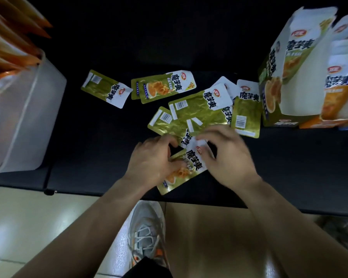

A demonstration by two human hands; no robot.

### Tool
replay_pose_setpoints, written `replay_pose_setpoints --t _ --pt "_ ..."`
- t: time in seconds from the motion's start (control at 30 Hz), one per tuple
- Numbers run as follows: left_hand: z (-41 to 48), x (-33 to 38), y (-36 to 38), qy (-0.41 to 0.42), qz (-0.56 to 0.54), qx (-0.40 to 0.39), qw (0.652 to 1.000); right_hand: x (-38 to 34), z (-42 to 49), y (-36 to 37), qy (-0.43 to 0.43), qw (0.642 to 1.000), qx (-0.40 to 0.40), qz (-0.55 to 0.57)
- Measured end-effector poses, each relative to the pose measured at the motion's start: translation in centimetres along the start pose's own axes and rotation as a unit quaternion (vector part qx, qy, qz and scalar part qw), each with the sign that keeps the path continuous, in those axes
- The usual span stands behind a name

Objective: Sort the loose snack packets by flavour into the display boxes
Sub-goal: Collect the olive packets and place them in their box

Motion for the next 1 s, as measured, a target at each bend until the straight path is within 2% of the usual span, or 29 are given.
replay_pose_setpoints --t 0.07,0.17,0.23,0.37,0.47,0.6,0.67,0.77,0.8,0.87,0.93,1.0 --pt "-0.5 -0.1 0.3 -0.008 -0.024 0.001 1.000 0.6 2.0 -1.3 0.056 0.997 0.014 -0.051" --pt "-1.1 -0.9 0.3 -0.058 -0.056 0.003 0.997 1.5 4.5 -1.4 0.100 0.974 -0.123 -0.164" --pt "-1.5 -1.9 -0.2 -0.104 -0.071 0.002 0.992 1.3 4.5 -0.4 0.076 0.965 -0.156 -0.199" --pt "-2.2 -4.6 -1.4 -0.167 -0.161 0.010 0.973 0.5 4.0 -0.1 0.021 0.974 -0.066 -0.213" --pt "-2.7 -6.9 -2.4 -0.186 -0.209 0.046 0.959 1.1 4.7 -0.2 0.016 0.969 -0.103 -0.224" --pt "-3.0 -8.9 -3.0 -0.249 -0.346 0.126 0.896 1.2 5.2 -0.4 -0.042 0.958 -0.151 -0.242" --pt "-2.7 -9.4 -3.0 -0.270 -0.355 0.141 0.884 0.7 4.9 -0.5 -0.090 0.954 -0.135 -0.250" --pt "-1.7 -9.0 -3.2 -0.257 -0.389 0.165 0.869 -0.4 4.5 -0.9 -0.171 0.961 -0.063 -0.210" --pt "-1.4 -8.9 -3.3 -0.242 -0.397 0.171 0.869 -0.8 4.6 -1.2 -0.184 0.964 -0.062 -0.183" --pt "-0.7 -8.3 -4.0 -0.218 -0.412 0.185 0.865 -2.0 5.3 -1.8 -0.172 0.970 -0.120 -0.122" --pt "0.1 -7.9 -5.0 -0.201 -0.437 0.192 0.856 -3.1 6.1 -2.3 -0.122 0.968 -0.209 -0.068" --pt "0.7 -6.9 -5.6 -0.179 -0.460 0.165 0.854 -4.1 6.8 -2.3 -0.089 0.959 -0.266 -0.038"
Point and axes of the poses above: each hand's wrist, its own z-axis towards the middle knuckle, its own y-axis out of the palm, x = y × z, the point moved 3 cm from there along z, towards the middle knuckle
